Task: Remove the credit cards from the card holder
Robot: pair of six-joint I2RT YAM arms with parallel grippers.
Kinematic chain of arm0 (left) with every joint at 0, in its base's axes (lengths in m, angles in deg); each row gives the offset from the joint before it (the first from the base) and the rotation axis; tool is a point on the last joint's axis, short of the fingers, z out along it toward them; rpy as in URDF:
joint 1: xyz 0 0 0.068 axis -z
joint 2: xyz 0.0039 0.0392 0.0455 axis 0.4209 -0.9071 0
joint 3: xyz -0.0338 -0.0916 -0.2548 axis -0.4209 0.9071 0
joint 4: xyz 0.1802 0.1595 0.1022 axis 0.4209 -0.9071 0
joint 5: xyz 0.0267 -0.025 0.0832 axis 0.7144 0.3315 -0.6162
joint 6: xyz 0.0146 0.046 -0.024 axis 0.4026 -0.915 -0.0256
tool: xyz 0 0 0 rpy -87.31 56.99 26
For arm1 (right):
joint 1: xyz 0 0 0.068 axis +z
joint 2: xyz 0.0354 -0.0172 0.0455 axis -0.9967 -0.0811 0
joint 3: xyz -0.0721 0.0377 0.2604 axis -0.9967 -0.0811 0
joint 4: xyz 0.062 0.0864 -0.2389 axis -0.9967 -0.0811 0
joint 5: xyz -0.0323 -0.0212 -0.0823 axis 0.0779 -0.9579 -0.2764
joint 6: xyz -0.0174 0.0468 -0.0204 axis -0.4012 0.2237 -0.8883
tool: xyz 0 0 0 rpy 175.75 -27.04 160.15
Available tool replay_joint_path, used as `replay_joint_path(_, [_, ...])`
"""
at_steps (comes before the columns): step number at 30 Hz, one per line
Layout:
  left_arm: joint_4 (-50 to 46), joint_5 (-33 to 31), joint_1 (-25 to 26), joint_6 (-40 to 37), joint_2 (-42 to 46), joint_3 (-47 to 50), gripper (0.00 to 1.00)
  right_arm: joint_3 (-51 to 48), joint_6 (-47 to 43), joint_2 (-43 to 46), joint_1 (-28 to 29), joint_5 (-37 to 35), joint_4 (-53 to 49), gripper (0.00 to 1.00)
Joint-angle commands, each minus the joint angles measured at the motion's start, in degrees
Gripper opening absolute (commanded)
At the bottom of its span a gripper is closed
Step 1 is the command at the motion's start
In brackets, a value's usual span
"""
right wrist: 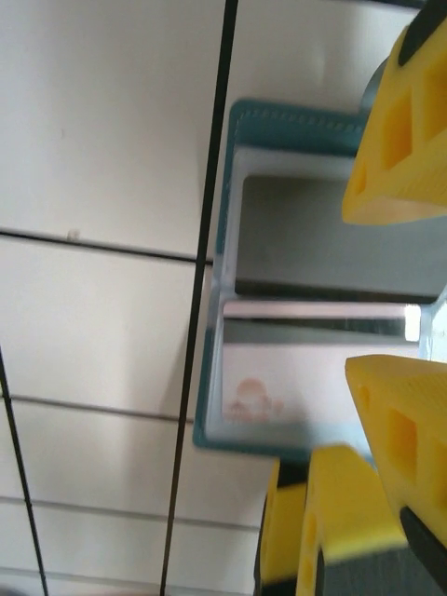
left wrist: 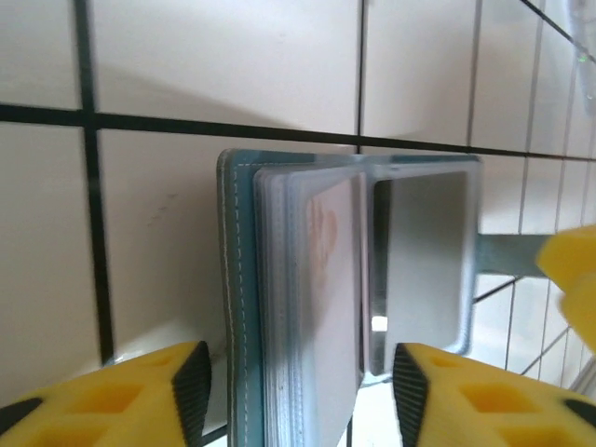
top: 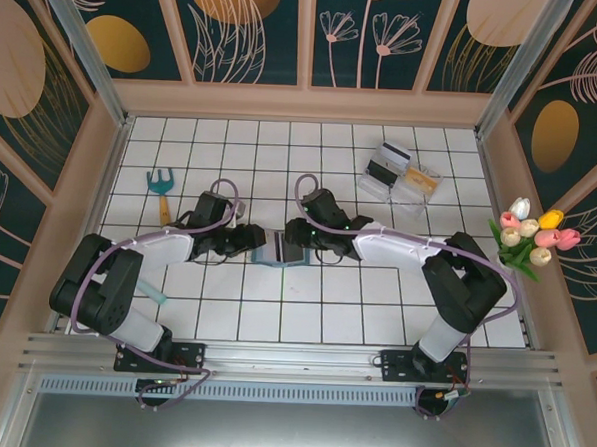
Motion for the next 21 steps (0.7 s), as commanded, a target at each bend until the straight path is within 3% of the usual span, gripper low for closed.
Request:
replay_joint_path(1, [-6.74, -5.09, 0.17, -0.57, 3.04, -2.34, 0.63, 1.44, 1.17, -1.71, -0.23, 3.67, 3.22, 0.42])
replay_joint_path(7, [-10.98, -11.74, 0.17, 1.71, 8.21, -2.99, 0.67, 3.62, 1.37, -4.74, -0.40, 3.16, 1.22, 0.39])
replay_joint_path(14, [-0.58, -3.41, 0.81, 8.55, 12.91, 1.00, 0.58, 4.05, 2.03, -6.92, -1.17, 1.34, -1.64, 0.37])
replay_joint_path(21, [3.34, -3.52, 5.55, 12.12, 9.42, -0.97, 0.48, 3.54, 3.10, -5.07, -1.74, -1.16, -3.10, 0.34])
